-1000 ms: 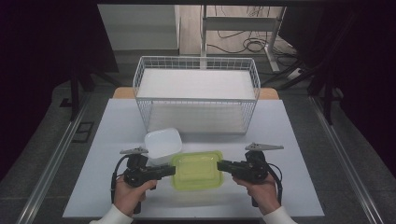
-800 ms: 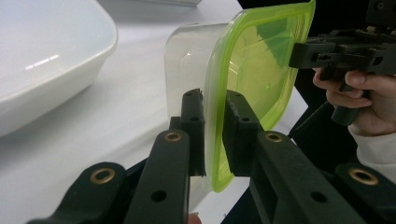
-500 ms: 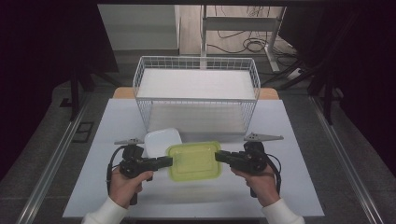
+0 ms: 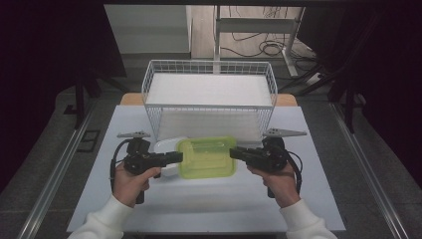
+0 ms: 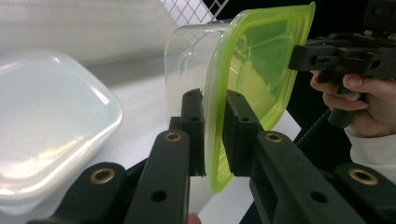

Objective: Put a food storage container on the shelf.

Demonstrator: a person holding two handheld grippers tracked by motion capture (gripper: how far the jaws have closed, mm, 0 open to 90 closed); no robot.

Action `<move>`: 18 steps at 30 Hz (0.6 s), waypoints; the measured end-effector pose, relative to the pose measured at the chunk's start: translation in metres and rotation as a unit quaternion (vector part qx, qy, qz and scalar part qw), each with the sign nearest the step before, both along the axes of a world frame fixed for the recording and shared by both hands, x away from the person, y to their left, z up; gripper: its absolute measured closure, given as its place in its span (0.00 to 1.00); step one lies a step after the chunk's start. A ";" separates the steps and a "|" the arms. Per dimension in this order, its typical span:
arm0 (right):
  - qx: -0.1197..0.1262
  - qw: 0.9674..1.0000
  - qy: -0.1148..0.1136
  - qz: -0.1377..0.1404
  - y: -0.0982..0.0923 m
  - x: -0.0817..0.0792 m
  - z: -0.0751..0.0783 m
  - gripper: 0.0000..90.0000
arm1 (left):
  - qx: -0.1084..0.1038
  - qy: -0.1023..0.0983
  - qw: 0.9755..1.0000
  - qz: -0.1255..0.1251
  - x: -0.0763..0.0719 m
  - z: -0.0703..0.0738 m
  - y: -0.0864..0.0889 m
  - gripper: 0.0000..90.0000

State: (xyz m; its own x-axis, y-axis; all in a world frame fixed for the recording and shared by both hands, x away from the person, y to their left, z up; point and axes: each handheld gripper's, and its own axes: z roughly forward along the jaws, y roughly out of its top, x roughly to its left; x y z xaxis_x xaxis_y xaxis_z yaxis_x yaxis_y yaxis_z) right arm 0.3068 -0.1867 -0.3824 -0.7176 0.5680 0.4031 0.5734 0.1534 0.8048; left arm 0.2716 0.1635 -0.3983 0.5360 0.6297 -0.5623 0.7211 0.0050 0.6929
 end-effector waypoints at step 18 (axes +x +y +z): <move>0.009 1.000 -0.022 -0.007 -0.001 0.016 0.030 0.88 | 0.002 -0.027 1.000 -0.003 0.024 0.034 0.000 0.89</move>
